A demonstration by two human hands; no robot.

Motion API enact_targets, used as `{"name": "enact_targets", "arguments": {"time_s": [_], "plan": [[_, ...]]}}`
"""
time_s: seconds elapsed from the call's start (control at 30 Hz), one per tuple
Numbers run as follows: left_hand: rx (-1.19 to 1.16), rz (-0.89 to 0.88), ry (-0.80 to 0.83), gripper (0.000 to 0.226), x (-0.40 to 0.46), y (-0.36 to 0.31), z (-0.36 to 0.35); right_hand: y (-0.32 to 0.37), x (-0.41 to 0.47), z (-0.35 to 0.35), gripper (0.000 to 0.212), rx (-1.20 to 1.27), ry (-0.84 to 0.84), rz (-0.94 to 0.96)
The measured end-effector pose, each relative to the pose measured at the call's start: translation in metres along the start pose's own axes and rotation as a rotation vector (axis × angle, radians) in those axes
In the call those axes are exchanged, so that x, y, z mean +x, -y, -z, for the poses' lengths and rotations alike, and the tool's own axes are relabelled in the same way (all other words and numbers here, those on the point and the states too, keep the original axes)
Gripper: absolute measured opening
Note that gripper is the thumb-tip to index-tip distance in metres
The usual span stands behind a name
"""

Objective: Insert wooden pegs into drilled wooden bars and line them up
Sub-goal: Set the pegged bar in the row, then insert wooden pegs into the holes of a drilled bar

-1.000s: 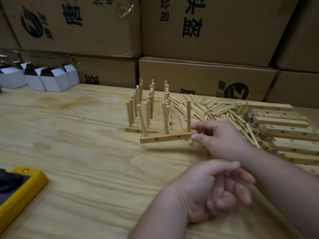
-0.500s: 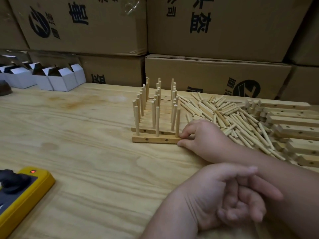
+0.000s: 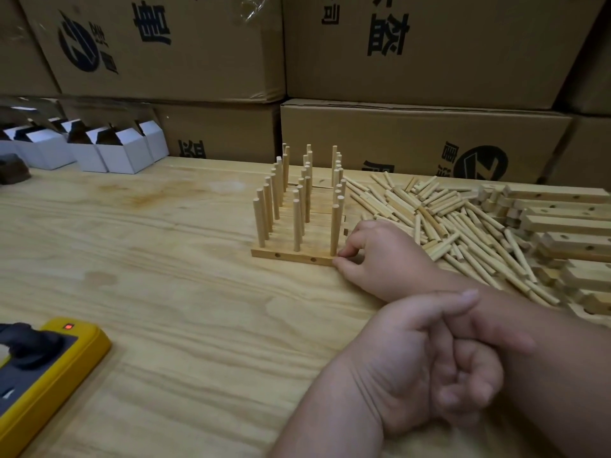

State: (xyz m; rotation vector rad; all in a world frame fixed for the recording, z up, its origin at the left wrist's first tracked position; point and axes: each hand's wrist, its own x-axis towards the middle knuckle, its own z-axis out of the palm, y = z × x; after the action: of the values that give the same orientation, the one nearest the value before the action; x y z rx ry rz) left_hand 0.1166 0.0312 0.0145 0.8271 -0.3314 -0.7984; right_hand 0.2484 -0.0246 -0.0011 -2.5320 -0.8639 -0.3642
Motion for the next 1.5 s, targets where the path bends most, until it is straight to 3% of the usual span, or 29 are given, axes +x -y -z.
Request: {"name": "enact_targets", "arguments": {"time_s": [0.23, 0.4, 0.57, 0.73, 0.87, 1.1, 1.27, 1.33, 1.5], "plan": [[-0.022, -0.095, -0.170, 0.057, 0.005, 0.004, 0.005, -0.009, -0.016, 0.018, 0.025, 0.018, -0.065, -0.025], [-0.088, -0.262, -0.315, 0.031, 0.008, 0.004, 0.009, -0.023, -0.081, 0.056, 0.021, 0.053, -0.233, -0.167], [-0.023, -0.265, -0.369, 0.040, 0.013, 0.007, 0.012, -0.037, -0.156, 0.085, 0.036, -0.048, -0.378, -0.464], [-0.032, -0.257, -0.425, 0.034, 0.018, 0.008, 0.010, -0.046, -0.182, 0.097, 0.039, -0.219, -0.331, -0.634], [-0.011, -0.280, -0.483, 0.037, 0.022, 0.009, 0.012, -0.048, -0.180, 0.101, 0.049, -0.180, -0.277, -0.782], [-0.032, -0.303, -0.512, 0.062, 0.022, 0.011, 0.015, -0.029, -0.181, 0.097, 0.050, -0.205, -0.243, -0.692], [-0.045, -0.289, -0.509, 0.061, 0.023, 0.012, 0.014, -0.016, -0.179, 0.091, 0.037, -0.016, -0.285, -0.415], [-0.050, -0.301, -0.527, 0.064, 0.023, 0.011, 0.015, -0.024, -0.178, 0.095, 0.038, -0.101, -0.292, -0.422], [-0.072, -0.350, -0.592, 0.069, 0.023, 0.009, 0.018, -0.042, -0.179, 0.106, 0.031, -0.352, -0.065, -0.554]]}}
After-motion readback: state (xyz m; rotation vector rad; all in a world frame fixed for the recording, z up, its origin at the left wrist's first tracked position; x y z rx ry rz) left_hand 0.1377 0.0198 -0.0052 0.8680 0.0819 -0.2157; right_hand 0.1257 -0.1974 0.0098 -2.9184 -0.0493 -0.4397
